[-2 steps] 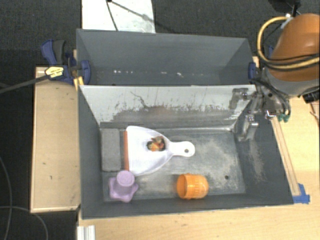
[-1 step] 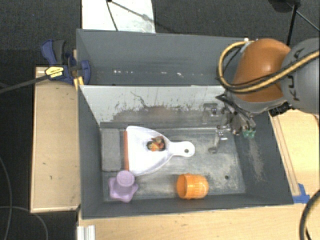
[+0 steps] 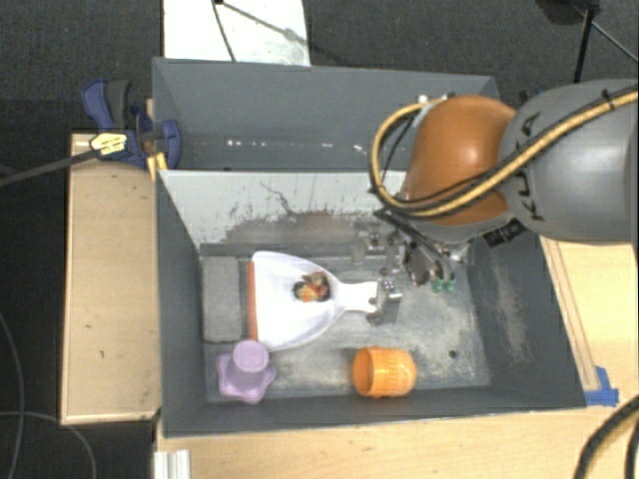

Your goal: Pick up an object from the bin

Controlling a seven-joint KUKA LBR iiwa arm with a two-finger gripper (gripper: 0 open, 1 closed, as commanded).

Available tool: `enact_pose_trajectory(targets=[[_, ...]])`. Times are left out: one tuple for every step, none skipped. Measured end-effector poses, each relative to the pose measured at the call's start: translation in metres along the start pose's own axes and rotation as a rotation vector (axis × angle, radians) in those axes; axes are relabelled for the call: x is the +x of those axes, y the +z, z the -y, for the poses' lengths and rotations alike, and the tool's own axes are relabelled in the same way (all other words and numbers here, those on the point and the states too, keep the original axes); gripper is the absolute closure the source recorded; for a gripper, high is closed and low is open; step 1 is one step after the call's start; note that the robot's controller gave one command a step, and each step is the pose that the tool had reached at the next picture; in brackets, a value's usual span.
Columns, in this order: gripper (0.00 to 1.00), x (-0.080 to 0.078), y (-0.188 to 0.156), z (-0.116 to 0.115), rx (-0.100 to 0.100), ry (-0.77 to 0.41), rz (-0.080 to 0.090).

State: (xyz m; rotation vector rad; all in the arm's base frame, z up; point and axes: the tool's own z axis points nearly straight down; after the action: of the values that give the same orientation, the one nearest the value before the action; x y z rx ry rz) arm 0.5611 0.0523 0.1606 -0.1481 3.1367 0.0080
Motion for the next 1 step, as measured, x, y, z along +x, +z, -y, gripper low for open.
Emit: enact_pose_trajectory(targets=[[0.0, -0.0053, 0.0083, 0.0036, 0.005, -0.041, 0.002]])
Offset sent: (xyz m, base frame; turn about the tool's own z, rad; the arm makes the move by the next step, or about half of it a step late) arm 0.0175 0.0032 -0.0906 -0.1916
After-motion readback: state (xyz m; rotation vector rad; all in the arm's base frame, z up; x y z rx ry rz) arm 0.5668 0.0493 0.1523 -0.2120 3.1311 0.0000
